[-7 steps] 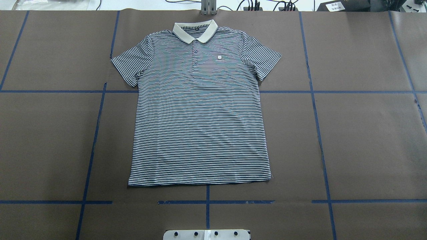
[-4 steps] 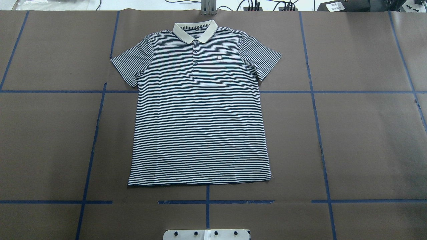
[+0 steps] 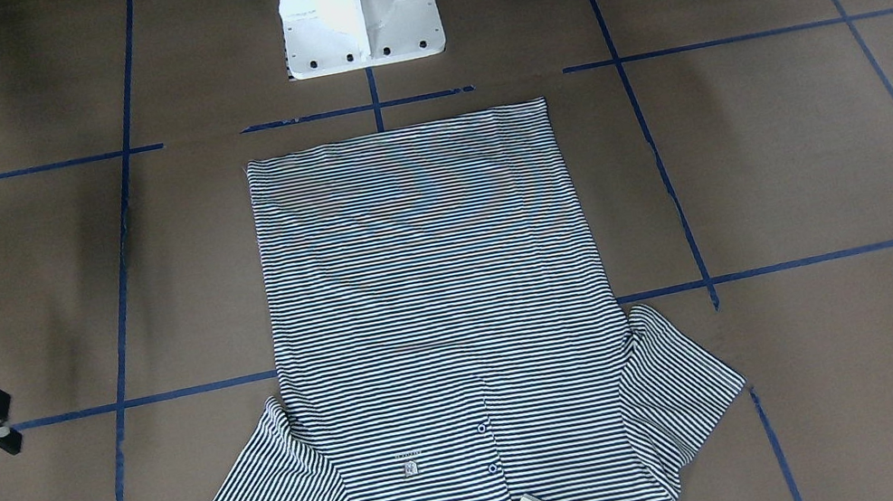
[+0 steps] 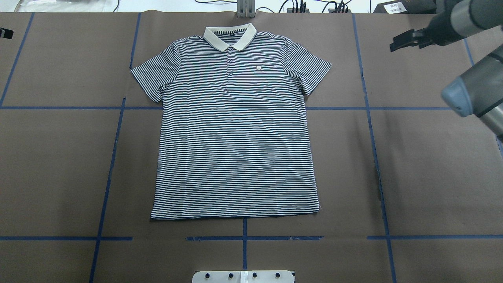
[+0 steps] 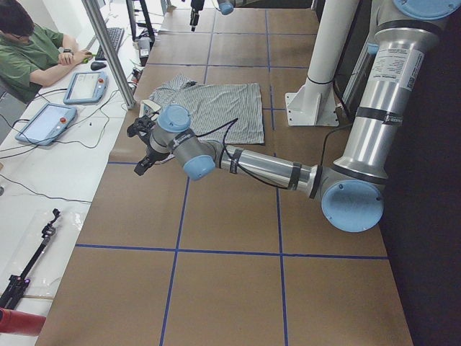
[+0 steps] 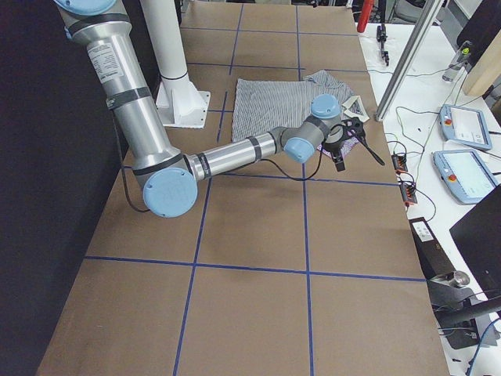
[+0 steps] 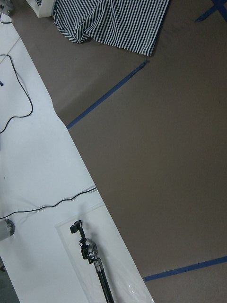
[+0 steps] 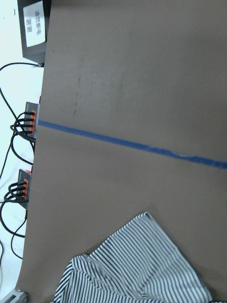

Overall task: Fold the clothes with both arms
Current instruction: 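Move the right gripper toward the sleeve nearest it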

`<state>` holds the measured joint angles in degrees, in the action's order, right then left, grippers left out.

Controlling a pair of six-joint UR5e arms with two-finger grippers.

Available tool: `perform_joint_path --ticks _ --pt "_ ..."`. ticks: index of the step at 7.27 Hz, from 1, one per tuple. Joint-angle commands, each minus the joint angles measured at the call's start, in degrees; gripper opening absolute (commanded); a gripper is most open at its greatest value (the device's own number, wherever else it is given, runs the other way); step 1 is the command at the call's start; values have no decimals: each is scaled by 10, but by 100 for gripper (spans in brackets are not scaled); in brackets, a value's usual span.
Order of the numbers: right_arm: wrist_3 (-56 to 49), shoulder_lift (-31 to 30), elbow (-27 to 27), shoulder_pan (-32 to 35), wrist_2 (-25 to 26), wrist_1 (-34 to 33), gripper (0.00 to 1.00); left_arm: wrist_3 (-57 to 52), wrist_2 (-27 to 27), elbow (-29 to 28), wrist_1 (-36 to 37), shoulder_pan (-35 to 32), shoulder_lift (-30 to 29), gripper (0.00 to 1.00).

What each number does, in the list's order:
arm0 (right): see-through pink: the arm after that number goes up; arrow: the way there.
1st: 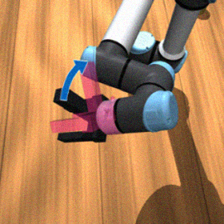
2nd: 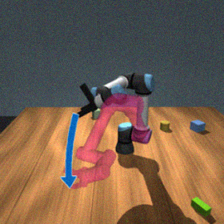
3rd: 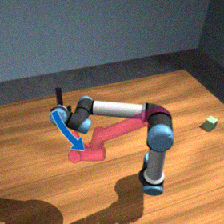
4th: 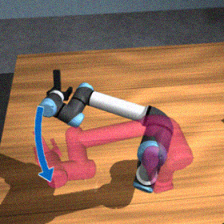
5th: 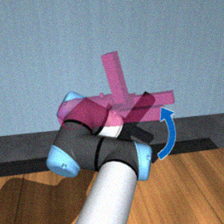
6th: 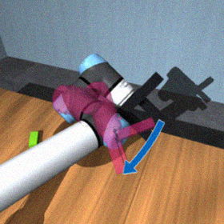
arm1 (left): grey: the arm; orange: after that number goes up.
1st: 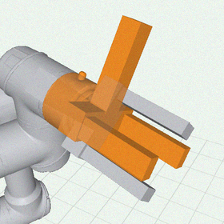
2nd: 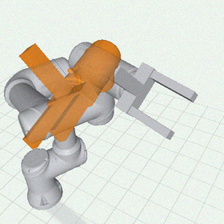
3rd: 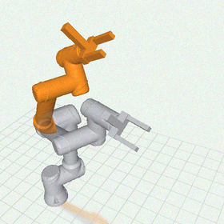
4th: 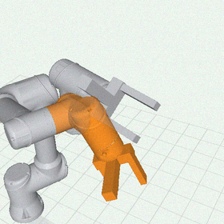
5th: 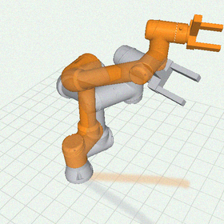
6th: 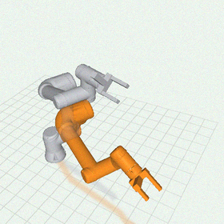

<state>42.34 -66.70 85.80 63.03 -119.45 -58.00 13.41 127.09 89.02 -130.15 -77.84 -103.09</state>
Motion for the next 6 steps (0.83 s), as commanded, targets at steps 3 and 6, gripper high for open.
perform_joint_path --ticks 3,6 --pt "120 107 -167 -90 82 88 63 9 1 0 -1 4 0 100" --pt "164 165 -229 -134 160 89 62 11 0 -1 -1 4 0 100"
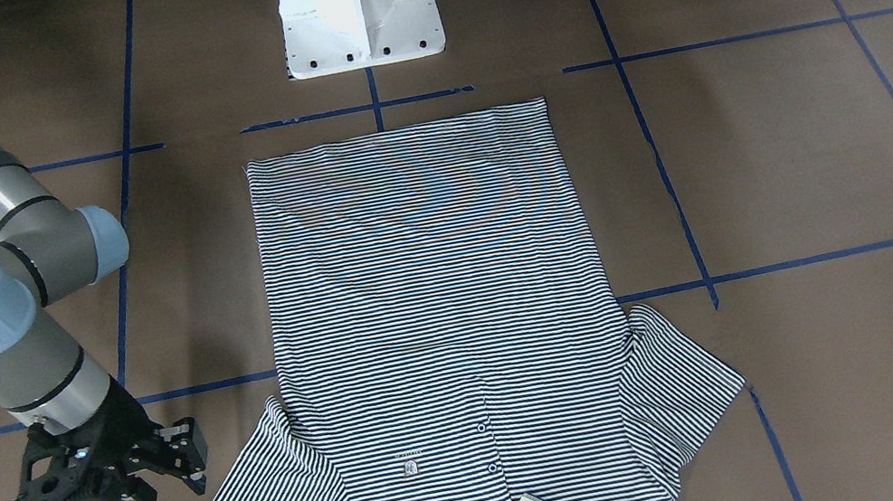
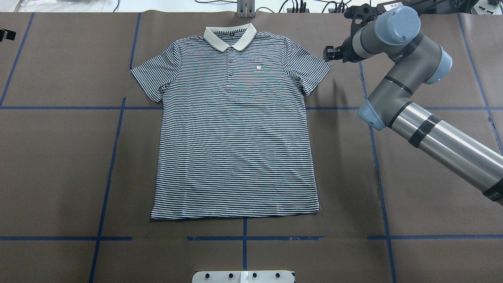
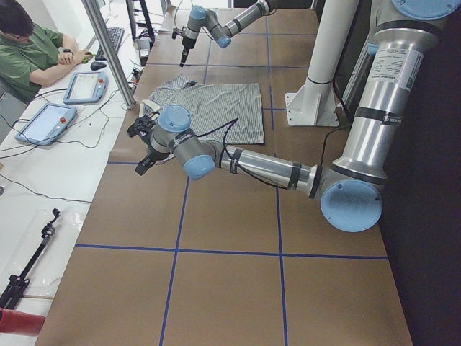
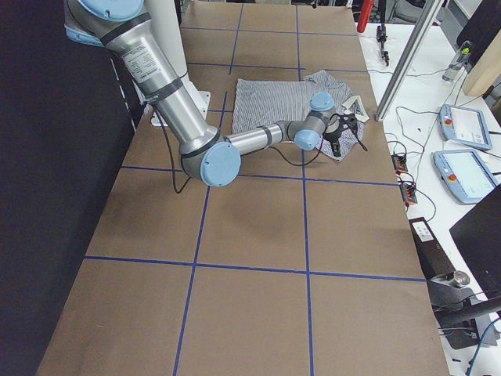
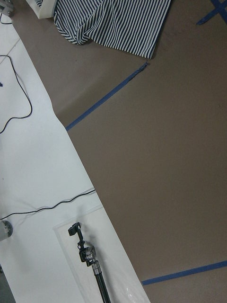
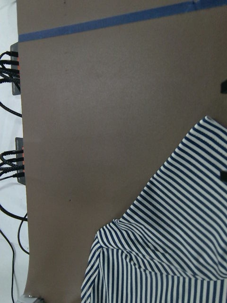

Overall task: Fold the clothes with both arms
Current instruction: 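Move the right gripper toward the sleeve nearest it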

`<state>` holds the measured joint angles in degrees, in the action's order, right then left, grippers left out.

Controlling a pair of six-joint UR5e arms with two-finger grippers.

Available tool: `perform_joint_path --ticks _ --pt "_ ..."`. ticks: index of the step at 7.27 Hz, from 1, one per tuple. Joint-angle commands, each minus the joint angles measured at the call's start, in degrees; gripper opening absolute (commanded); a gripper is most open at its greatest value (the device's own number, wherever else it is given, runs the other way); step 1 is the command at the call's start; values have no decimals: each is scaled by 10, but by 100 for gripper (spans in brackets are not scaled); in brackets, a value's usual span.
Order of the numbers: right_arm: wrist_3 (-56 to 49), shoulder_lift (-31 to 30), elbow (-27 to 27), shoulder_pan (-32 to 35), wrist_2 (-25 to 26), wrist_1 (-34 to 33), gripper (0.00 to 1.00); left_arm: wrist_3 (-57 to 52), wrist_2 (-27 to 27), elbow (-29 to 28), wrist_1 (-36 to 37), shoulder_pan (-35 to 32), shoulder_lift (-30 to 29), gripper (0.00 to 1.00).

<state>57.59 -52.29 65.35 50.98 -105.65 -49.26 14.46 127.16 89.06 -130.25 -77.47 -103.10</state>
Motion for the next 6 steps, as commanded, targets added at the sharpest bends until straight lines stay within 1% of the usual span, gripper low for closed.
perform_joint_path --ticks 1,2,3,4,6 --pt "11 22 -43 -15 27 1 60 0 0 -1 0 0 0 100" --pt "11 23 -70 -15 41 27 58 0 0 0 0 0 0 100" --pt "11 23 -95 -15 41 62 58 0 0 0 0 0 0 100" --pt "11 25 -97 -15 42 62 57 0 0 0 0 0 0 100" --pt "11 26 -102 -17 43 62 51 0 0 -1 0 0 0 100"
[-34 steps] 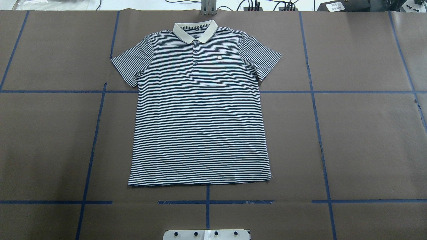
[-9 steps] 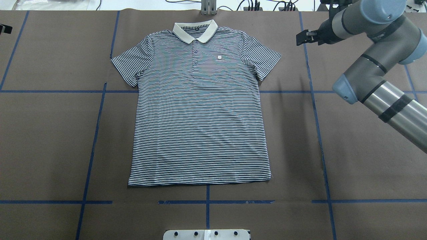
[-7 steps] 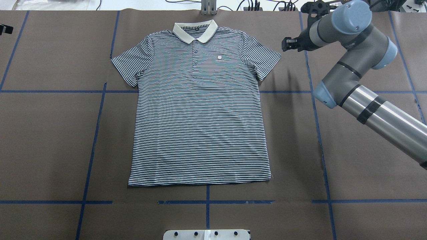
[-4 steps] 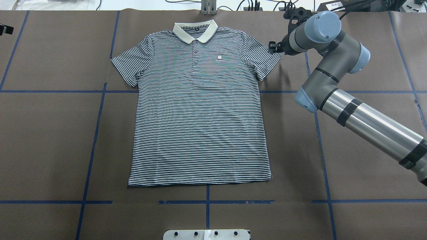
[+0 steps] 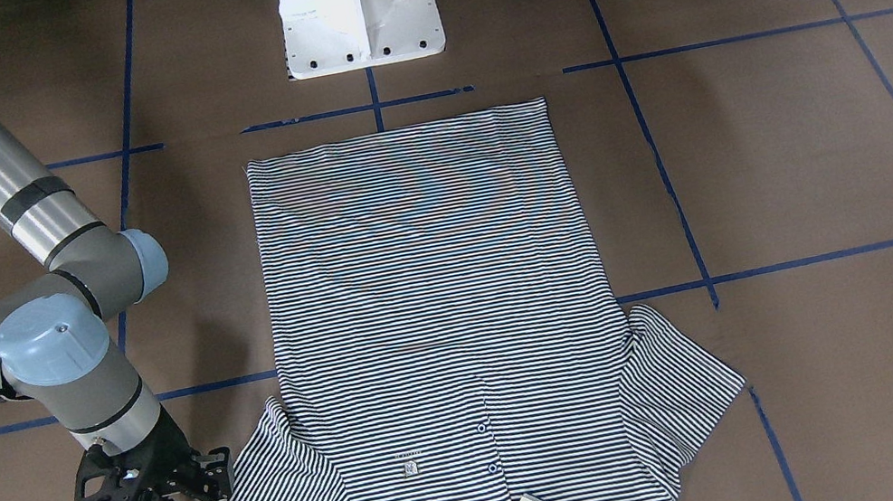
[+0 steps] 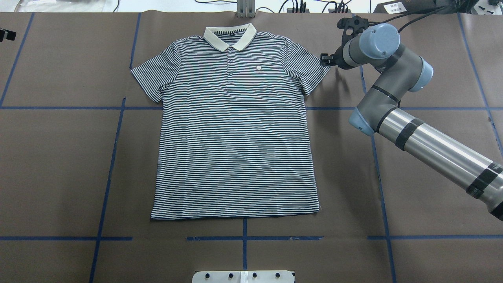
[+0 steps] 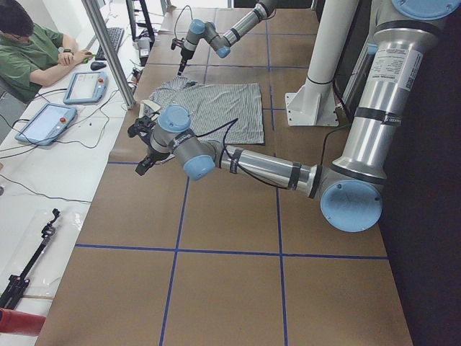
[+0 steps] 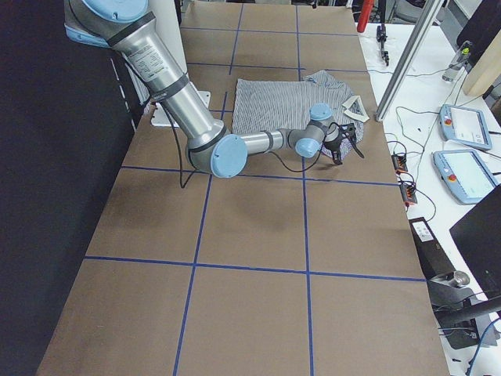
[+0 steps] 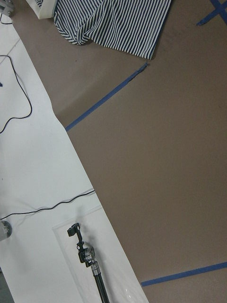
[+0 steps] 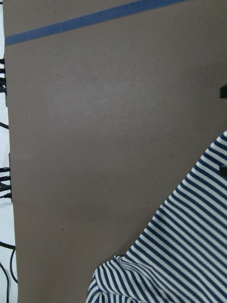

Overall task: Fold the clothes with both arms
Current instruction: 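Move the right gripper toward the sleeve nearest it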

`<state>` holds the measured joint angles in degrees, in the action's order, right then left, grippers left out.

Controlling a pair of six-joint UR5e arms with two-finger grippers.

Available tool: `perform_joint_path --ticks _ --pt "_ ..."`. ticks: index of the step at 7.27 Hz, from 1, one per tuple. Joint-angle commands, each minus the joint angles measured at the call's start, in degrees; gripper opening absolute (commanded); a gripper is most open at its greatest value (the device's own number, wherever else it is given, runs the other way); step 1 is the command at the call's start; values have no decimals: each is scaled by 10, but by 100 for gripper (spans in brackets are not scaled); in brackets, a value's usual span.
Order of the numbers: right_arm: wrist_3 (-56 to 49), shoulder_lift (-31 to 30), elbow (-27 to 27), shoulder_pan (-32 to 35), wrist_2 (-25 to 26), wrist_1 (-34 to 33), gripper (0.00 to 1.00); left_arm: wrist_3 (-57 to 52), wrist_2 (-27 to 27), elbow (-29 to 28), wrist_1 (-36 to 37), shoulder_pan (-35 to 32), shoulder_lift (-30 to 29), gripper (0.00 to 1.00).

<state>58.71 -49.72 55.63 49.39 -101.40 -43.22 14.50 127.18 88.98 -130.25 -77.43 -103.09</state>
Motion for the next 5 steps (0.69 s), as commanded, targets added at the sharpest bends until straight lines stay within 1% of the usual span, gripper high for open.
perform_joint_path --ticks 1,4,5 --pt "0 7 -7 0 1 2 48 0 0 0 0 0 0 100" --pt "0 13 -14 -2 1 2 46 0 0 1 0 0 0 100" --pt "0 13 -14 -3 1 1 27 0 0 0 0 0 0 100"
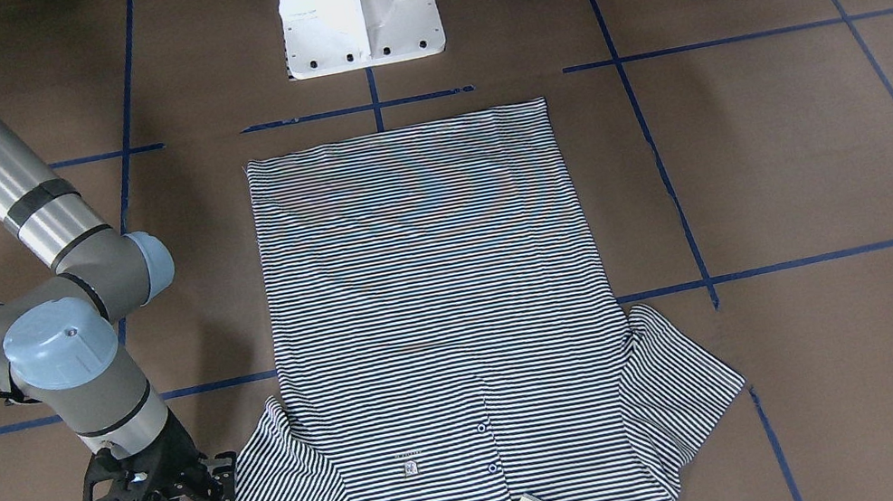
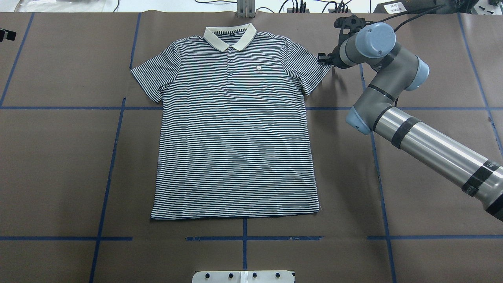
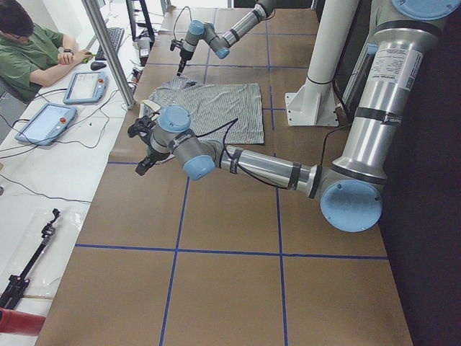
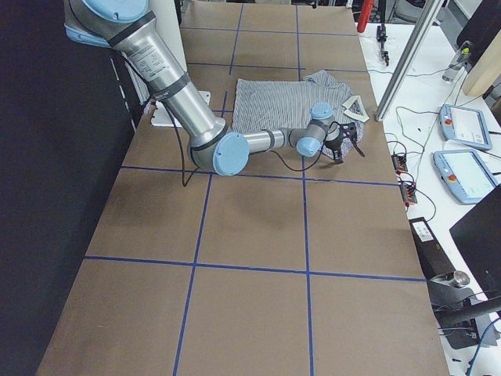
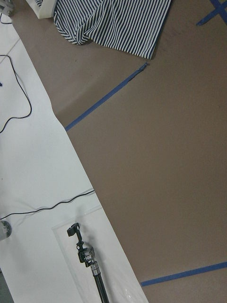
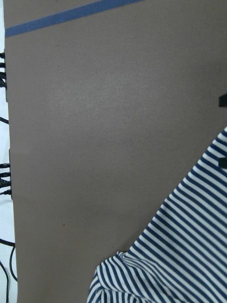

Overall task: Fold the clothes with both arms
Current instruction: 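Move the right gripper toward the sleeve nearest it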

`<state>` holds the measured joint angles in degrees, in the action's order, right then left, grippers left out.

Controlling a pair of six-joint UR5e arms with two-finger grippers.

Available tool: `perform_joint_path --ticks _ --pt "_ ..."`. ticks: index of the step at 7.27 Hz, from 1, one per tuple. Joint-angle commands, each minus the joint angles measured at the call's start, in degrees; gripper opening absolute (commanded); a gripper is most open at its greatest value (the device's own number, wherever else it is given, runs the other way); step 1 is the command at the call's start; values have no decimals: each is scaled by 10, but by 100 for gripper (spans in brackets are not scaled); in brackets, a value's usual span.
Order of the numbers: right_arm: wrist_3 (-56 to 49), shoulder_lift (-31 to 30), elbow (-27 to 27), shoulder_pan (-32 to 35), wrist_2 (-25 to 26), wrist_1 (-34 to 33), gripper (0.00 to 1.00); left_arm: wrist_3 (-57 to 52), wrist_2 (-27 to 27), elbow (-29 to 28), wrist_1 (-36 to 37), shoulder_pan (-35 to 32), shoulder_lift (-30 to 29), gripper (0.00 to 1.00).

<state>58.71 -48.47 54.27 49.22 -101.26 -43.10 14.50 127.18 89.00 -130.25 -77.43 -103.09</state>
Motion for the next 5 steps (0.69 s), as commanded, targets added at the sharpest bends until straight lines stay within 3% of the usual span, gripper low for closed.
perform_joint_path --ticks 1,5 --pt "0 0 0 -1 1 -1 0 0 0 -1 0 0 0 100" --pt "2 0 31 0 1 -45 0 0 0 -1 0 0 0 100"
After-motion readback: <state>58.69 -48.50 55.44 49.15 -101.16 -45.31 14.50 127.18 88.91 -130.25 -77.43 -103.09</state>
